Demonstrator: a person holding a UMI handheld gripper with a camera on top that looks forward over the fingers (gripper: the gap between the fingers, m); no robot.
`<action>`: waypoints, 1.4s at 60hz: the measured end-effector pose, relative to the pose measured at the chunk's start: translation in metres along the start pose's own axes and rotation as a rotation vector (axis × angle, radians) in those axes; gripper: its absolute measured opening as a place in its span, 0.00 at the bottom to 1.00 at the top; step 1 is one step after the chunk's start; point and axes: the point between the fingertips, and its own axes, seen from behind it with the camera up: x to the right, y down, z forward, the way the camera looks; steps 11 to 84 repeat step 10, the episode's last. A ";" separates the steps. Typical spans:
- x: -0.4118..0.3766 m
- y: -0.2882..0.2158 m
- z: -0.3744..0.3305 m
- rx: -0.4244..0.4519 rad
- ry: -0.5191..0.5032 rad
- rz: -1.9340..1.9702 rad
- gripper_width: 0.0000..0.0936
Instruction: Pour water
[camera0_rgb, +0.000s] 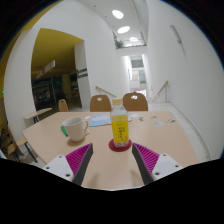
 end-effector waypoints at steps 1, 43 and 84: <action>-0.001 0.004 -0.009 0.000 0.000 -0.004 0.91; 0.002 0.019 -0.038 0.005 0.009 -0.030 0.91; 0.002 0.019 -0.038 0.005 0.009 -0.030 0.91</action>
